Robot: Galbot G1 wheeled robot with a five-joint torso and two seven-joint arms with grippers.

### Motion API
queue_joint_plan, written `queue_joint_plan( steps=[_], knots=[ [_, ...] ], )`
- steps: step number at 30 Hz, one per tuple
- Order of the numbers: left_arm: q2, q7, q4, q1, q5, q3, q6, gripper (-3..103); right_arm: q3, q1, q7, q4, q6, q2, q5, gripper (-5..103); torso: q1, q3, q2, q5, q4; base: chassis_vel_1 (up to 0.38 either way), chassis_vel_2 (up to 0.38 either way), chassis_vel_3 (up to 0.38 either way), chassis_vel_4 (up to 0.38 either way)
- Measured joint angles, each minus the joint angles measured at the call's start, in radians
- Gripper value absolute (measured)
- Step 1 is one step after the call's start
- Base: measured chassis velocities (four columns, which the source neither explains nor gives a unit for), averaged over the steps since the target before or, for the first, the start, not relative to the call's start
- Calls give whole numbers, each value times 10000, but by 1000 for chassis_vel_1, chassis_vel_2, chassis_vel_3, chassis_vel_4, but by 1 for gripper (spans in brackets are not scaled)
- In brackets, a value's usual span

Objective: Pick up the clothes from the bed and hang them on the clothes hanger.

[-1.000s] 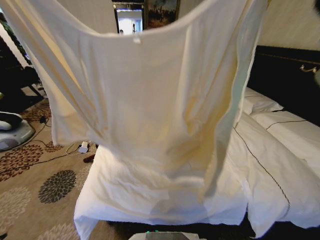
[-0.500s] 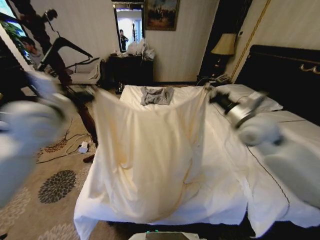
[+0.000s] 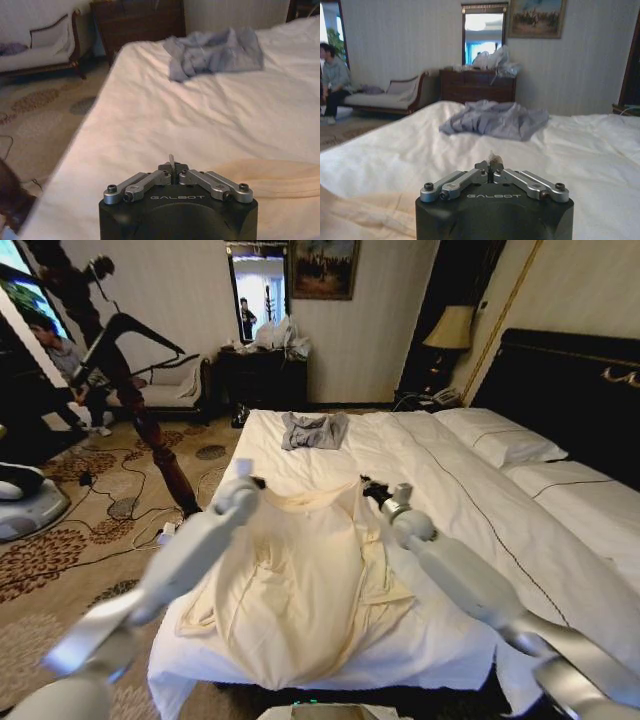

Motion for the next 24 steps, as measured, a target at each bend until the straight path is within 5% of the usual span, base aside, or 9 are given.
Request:
queue_joint_plan(
  steps=[7, 11, 14, 19, 24],
  knots=[
    [-1757, 208, 2308, 50, 1215, -407, -242, 2, -168, -20, -238, -1238, 650, 864, -477, 0, 0, 0, 0, -1, -8, 0, 0, 0, 0],
    [-2371, 310, 3385, 95, 1721, -969, -869, 2, -214, -31, -611, -1187, 954, 1421, 780, 0, -1, 0, 0, 0, 4, 0, 0, 0, 0],
    [-2412, 338, 3468, 211, 1785, -1195, -1082, 2, -264, -17, -394, -658, 519, 1487, 1974, 0, 0, 1, 1, -3, 6, 0, 0, 0, 0],
    [-2186, 618, 3161, 420, 1747, -1546, -1355, 8, -486, 362, 1049, -22, -783, 1731, 3636, 10, -3, -1, 3, -5, -2, 0, 0, 0, 0],
    [-1795, 975, 2177, 567, 1010, -1928, -1423, 30, -518, 751, 3205, 572, -2352, 2005, 5438, 31, 0, 0, 3, -6, 3, 0, 0, 0, 0]
  ],
)
